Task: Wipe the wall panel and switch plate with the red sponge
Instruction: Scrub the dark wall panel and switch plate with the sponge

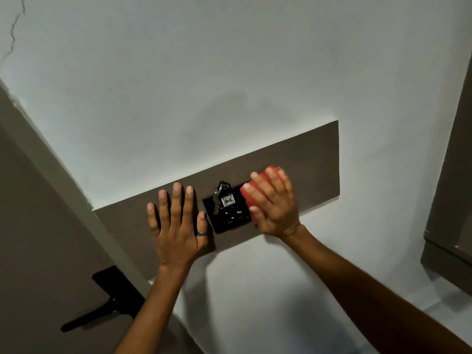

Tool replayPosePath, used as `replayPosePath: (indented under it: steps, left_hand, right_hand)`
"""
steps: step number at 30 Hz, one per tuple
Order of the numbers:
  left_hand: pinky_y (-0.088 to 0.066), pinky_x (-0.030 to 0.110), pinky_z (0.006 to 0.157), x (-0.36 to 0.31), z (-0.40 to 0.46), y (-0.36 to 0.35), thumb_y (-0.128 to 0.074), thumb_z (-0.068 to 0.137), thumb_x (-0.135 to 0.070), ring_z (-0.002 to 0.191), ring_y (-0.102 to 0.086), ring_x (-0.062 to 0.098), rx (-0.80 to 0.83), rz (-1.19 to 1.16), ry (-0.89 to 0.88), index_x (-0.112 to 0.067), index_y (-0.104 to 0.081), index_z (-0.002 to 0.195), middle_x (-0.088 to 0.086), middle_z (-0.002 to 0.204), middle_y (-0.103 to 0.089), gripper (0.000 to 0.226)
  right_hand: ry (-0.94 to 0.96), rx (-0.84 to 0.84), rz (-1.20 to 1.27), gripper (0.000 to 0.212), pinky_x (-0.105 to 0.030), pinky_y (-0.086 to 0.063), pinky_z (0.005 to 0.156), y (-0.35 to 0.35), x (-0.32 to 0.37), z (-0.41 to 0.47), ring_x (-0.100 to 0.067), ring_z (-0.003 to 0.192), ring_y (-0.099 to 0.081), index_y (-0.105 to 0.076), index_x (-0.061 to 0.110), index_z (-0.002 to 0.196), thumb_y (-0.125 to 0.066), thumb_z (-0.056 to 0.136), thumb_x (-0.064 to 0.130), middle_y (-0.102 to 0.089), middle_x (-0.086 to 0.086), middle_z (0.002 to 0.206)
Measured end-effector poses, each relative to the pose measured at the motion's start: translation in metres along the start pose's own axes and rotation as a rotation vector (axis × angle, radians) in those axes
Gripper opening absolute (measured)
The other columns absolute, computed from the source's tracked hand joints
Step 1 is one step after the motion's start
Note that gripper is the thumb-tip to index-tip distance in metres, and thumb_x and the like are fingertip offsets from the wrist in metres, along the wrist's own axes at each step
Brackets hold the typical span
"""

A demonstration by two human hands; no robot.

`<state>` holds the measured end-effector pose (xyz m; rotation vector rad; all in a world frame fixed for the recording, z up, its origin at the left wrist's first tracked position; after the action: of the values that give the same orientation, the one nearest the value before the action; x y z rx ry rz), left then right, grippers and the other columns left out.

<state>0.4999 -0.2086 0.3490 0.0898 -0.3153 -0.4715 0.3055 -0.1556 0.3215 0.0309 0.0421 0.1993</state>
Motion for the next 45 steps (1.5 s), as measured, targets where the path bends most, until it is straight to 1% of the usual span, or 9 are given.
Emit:
replayPosePath:
  steps: [7, 11, 16, 20, 31, 35, 39, 43, 45]
  left_hand:
    - [-0.015, 0.053, 0.125, 0.003, -0.002, 0.000, -0.047, 0.101, -0.035, 0.156, -0.014, 0.029, -0.006, -0.019, 0.013, -0.012, -0.037, 0.157, 0.011, 0.163, -0.031, 0.061]
    - [-0.010, 0.051, 0.127, 0.003, -0.001, -0.001, -0.047, 0.102, -0.035, 0.157, -0.010, 0.029, 0.001, -0.012, 0.003, -0.012, -0.036, 0.157, 0.010, 0.163, -0.028, 0.061]
    - [-0.010, 0.051, 0.127, 0.004, -0.006, -0.003, -0.044, 0.103, -0.037, 0.157, -0.009, 0.028, 0.015, 0.003, 0.016, -0.013, -0.032, 0.159, 0.010, 0.164, -0.028, 0.062]
    - [-0.010, 0.050, 0.127, 0.003, 0.001, 0.000, -0.043, 0.103, -0.037, 0.157, -0.010, 0.028, 0.007, 0.028, 0.016, -0.013, -0.033, 0.158, 0.011, 0.162, -0.031, 0.061]
    - [-0.013, 0.050, 0.124, 0.004, -0.001, 0.010, -0.048, 0.101, -0.034, 0.146, -0.032, 0.037, 0.023, -0.011, 0.001, -0.013, -0.043, 0.153, 0.011, 0.158, -0.037, 0.056]
    - [-0.012, 0.049, 0.124, 0.006, 0.001, 0.008, -0.047, 0.100, -0.034, 0.146, -0.032, 0.036, 0.008, -0.018, 0.006, -0.014, -0.044, 0.153, 0.009, 0.159, -0.035, 0.057]
    - [-0.012, 0.049, 0.125, 0.007, -0.004, 0.007, -0.047, 0.102, -0.036, 0.148, -0.031, 0.035, 0.002, -0.033, 0.009, -0.016, -0.043, 0.155, 0.007, 0.161, -0.033, 0.057]
    - [-0.011, 0.049, 0.126, 0.009, -0.004, 0.005, -0.046, 0.102, -0.037, 0.150, -0.029, 0.034, 0.009, -0.030, 0.018, -0.017, -0.039, 0.156, 0.006, 0.163, -0.032, 0.058]
    - [-0.012, 0.049, 0.126, 0.009, -0.004, 0.004, -0.046, 0.102, -0.037, 0.150, -0.029, 0.034, 0.011, -0.038, 0.016, -0.017, -0.039, 0.157, 0.007, 0.162, -0.034, 0.058]
  right_hand:
    - [0.066, 0.003, -0.018, 0.046, -0.064, -0.032, 0.125, -0.001, 0.004, 0.002, -0.040, 0.147, -0.047, -0.058, 0.021, 0.146, -0.046, 0.106, 0.040, -0.061, -0.013, 0.149]
    - [-0.177, -0.067, -0.034, 0.046, -0.064, -0.031, 0.126, -0.002, 0.000, -0.001, -0.038, 0.152, -0.042, -0.055, 0.022, 0.149, -0.054, 0.105, 0.033, -0.058, -0.012, 0.152]
    - [0.154, 0.116, -0.038, 0.061, -0.064, -0.047, 0.115, 0.015, -0.004, -0.047, -0.038, 0.142, -0.054, -0.062, 0.013, 0.144, -0.074, 0.085, 0.002, -0.059, -0.014, 0.151]
    - [-0.091, 0.160, 0.043, 0.069, -0.066, -0.048, 0.114, 0.043, -0.024, -0.076, -0.042, 0.145, -0.050, -0.056, 0.009, 0.147, -0.076, 0.084, -0.012, -0.059, -0.018, 0.150]
    - [0.050, -0.049, -0.035, 0.048, -0.059, -0.033, 0.124, -0.011, 0.068, 0.001, -0.038, 0.149, -0.041, -0.056, 0.018, 0.145, -0.041, 0.106, 0.043, -0.055, -0.014, 0.154]
    - [-0.301, -0.210, -0.001, 0.049, -0.055, -0.026, 0.131, -0.016, 0.065, -0.013, -0.032, 0.161, -0.024, -0.051, 0.020, 0.149, -0.040, 0.107, 0.043, -0.050, -0.015, 0.153]
    - [-0.027, -0.135, -0.076, 0.048, -0.053, -0.029, 0.130, -0.020, 0.065, -0.013, -0.038, 0.153, -0.036, -0.055, 0.019, 0.146, -0.043, 0.106, 0.043, -0.053, -0.015, 0.149]
    - [-0.314, -0.206, -0.079, 0.049, -0.055, -0.030, 0.128, -0.026, 0.067, -0.020, -0.034, 0.159, -0.030, -0.052, 0.022, 0.151, -0.046, 0.105, 0.039, -0.052, -0.013, 0.152]
    - [-0.104, -0.181, -0.056, 0.050, -0.056, -0.035, 0.126, -0.023, 0.075, -0.018, -0.034, 0.157, -0.033, -0.053, 0.022, 0.151, -0.048, 0.105, 0.040, -0.054, -0.011, 0.151]
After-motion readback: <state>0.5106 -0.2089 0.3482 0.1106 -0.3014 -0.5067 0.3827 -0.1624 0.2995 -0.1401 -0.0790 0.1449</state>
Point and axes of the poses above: each hand's wrist, its own z-axis towards the middle knuckle, its own y-axis out of the back of the hand, x = y × z, the point moved 10 cm from there along z, towards the middle knuckle
